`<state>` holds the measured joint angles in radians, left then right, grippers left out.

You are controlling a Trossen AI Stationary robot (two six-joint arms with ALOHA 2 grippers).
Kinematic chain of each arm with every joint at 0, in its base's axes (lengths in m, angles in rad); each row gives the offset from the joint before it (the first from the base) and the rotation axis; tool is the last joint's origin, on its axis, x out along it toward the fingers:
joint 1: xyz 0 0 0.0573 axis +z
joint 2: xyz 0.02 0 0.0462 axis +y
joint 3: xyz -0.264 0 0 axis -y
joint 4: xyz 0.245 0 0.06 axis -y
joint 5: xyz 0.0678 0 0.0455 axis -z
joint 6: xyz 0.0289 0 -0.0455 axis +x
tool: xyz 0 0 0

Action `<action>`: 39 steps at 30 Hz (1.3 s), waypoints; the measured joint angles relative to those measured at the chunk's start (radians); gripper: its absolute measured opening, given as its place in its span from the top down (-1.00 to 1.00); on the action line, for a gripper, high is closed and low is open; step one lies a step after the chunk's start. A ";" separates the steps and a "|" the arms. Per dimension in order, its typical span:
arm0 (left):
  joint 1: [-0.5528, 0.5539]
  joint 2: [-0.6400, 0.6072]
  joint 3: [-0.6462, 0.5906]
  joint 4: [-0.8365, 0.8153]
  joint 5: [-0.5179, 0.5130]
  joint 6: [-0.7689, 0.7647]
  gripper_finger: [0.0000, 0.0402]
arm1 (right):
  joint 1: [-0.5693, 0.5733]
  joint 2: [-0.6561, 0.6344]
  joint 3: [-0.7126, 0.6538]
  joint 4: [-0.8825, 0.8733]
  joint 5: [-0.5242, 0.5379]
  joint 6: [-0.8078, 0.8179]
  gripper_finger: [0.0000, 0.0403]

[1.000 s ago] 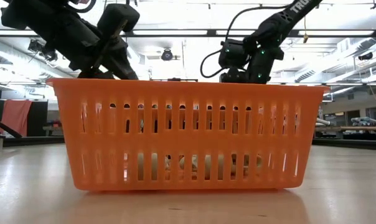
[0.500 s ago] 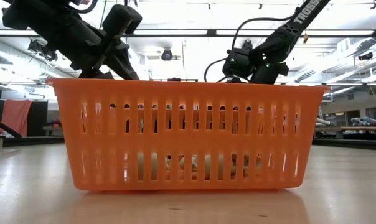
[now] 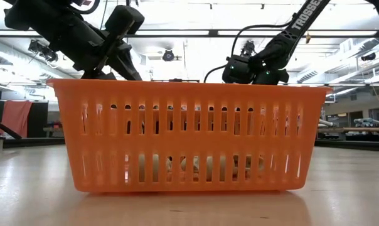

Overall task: Sort Halloween decoration
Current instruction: Put the white skull toy into the orange bin

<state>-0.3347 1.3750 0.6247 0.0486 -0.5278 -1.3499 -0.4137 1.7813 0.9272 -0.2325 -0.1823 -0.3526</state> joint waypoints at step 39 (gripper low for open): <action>0.000 0.000 0.000 0.081 0.033 0.082 0.46 | 0.039 -0.085 -0.002 -0.044 0.063 0.105 0.83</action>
<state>-0.3347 1.3750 0.6245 0.1298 -0.4950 -1.2675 -0.3748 1.6961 0.9257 -0.2770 -0.1196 -0.2474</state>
